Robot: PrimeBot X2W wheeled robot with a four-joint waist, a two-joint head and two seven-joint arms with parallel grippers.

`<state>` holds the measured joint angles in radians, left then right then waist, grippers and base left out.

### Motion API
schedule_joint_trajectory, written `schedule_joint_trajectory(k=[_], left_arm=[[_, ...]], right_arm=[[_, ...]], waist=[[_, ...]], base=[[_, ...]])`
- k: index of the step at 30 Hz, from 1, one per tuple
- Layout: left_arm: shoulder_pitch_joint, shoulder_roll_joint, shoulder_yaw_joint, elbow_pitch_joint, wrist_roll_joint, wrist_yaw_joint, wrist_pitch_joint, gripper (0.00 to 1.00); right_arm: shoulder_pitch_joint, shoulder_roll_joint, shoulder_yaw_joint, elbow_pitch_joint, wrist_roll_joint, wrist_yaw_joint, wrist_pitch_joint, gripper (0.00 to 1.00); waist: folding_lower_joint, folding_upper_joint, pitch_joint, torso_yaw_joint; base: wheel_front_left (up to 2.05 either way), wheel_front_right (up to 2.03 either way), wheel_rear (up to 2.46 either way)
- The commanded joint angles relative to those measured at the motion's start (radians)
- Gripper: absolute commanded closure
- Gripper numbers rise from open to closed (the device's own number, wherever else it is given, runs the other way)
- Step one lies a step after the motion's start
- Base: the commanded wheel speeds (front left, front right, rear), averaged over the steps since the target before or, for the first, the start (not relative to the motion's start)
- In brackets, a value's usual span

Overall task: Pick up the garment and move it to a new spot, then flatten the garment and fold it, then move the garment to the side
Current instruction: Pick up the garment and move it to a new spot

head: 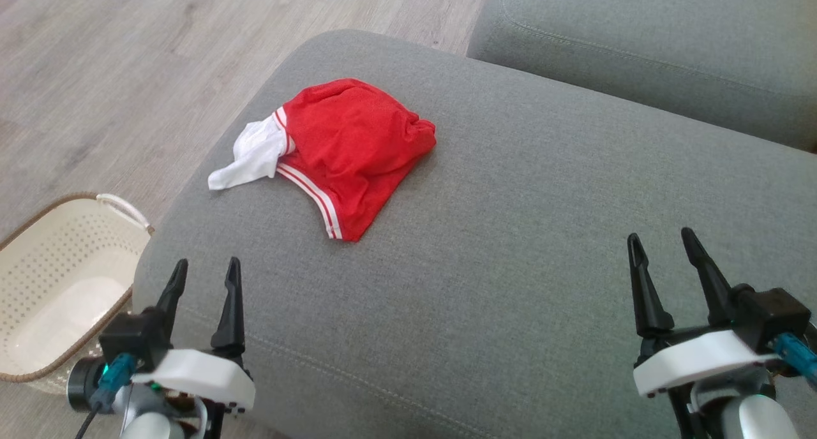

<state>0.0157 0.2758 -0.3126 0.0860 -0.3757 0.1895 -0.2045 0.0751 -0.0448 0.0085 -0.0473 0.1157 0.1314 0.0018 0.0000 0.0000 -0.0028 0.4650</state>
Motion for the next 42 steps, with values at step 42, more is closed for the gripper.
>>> schedule_joint_trajectory(k=[42], left_arm=[[-0.822, 0.019, 0.150, 0.935, -0.252, -0.306, 0.040, 0.00]], right_arm=[[-0.205, -0.005, 0.052, -0.235, -0.148, -0.001, 0.163, 0.00]], waist=[[0.0000, 0.0000, 0.422, -0.235]], base=[[0.00, 0.00, 0.00]])
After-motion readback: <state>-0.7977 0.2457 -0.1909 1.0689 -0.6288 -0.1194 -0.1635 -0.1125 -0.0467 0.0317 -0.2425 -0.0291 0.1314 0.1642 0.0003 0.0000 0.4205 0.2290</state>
